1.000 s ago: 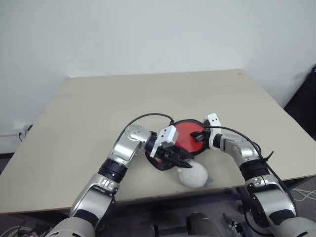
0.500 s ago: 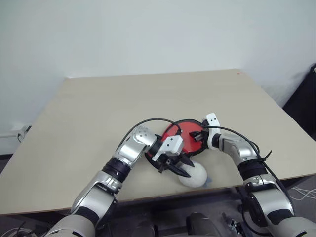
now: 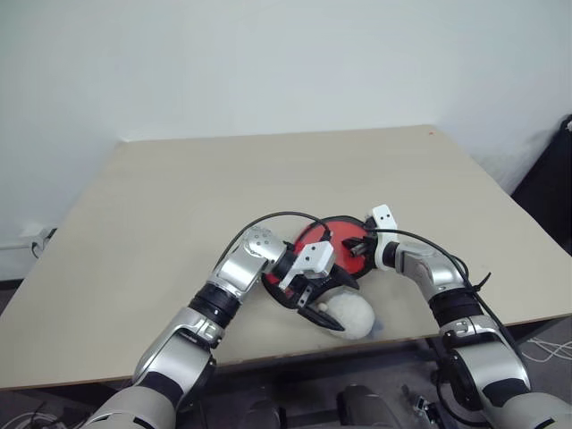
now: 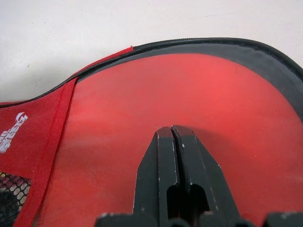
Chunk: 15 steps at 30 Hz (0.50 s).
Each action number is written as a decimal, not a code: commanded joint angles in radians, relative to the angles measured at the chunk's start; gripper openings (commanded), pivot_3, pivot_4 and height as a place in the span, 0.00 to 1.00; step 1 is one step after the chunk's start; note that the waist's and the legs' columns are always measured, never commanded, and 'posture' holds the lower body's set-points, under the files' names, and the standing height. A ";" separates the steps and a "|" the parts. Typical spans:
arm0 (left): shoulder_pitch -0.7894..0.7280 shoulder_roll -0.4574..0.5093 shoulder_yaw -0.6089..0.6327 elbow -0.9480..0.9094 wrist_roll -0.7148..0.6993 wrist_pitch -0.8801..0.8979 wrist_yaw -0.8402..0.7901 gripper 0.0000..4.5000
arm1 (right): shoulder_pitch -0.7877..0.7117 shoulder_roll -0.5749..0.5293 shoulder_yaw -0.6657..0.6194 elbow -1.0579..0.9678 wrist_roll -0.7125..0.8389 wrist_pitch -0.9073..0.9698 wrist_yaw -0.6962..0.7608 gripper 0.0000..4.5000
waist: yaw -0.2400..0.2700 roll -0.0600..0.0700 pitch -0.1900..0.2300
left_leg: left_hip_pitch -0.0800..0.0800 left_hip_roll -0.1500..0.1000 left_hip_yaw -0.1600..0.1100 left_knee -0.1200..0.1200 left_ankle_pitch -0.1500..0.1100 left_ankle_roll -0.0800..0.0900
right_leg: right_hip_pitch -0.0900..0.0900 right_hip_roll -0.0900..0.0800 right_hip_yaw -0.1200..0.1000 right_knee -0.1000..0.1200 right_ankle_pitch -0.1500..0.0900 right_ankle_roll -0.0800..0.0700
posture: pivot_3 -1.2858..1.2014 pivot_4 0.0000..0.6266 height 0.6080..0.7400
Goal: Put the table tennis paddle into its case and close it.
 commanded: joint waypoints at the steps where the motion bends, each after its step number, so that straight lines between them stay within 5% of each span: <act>1: -0.025 0.009 -0.026 0.018 0.054 -0.097 0.004 1.00 | -0.006 0.010 0.000 0.009 -0.011 0.004 0.007 0.00 | 0.000 0.000 0.000 | 0.000 0.000 0.000 0.000 0.000 0.000 | 0.000 0.000 0.000 0.000 0.000 0.000 | 0.52 0.00 1.00; 12: -0.024 -0.030 -0.054 0.087 0.084 -0.096 0.006 1.00 | 0.005 0.019 -0.007 0.005 -0.016 0.011 0.004 0.00 | 0.000 0.000 0.000 | 0.000 0.000 0.000 0.000 0.000 0.000 | 0.000 0.000 0.000 0.001 0.000 0.000 | 0.52 0.00 1.00; 15: -0.028 -0.036 -0.046 0.097 0.078 -0.089 0.004 0.88 | 0.008 0.021 -0.009 0.005 -0.019 0.011 0.004 0.00 | 0.000 0.000 0.000 | 0.000 0.000 0.000 0.000 0.000 0.000 | 0.000 0.000 0.000 0.002 0.000 0.000 | 0.52 0.00 1.00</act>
